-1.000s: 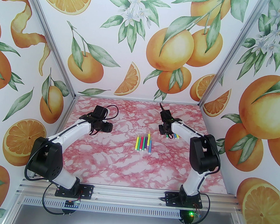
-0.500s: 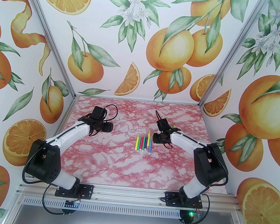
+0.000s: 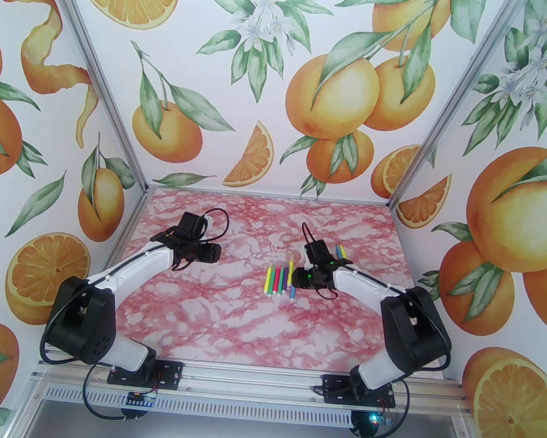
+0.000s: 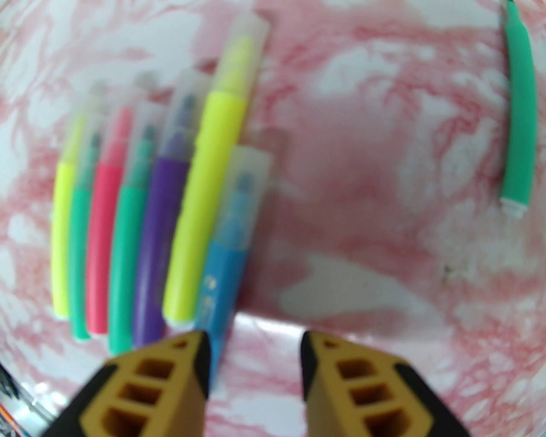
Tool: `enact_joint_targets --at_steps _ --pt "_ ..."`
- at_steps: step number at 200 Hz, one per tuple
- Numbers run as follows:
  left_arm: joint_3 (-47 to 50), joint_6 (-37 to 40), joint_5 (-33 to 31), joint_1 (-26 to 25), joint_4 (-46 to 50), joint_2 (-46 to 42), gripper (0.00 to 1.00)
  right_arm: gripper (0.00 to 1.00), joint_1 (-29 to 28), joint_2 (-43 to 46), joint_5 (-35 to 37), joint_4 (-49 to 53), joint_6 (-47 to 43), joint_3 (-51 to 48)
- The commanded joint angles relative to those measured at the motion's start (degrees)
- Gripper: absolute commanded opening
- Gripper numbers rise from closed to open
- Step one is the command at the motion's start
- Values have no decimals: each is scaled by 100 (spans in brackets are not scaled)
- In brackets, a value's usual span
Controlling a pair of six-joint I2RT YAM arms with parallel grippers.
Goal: Open the pen caps
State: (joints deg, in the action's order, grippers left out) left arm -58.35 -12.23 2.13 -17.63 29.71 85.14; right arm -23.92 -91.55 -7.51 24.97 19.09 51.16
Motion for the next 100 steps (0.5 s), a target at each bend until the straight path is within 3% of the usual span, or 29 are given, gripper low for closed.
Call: enact_joint_targets --at_steps 1,100 --pt "60 -56 99 32 -195 -165 61 44 -77 181 -190 -142 123 -138" --pt "51 1 139 31 -168 -156 61 44 -506 -21 128 7 402 -43"
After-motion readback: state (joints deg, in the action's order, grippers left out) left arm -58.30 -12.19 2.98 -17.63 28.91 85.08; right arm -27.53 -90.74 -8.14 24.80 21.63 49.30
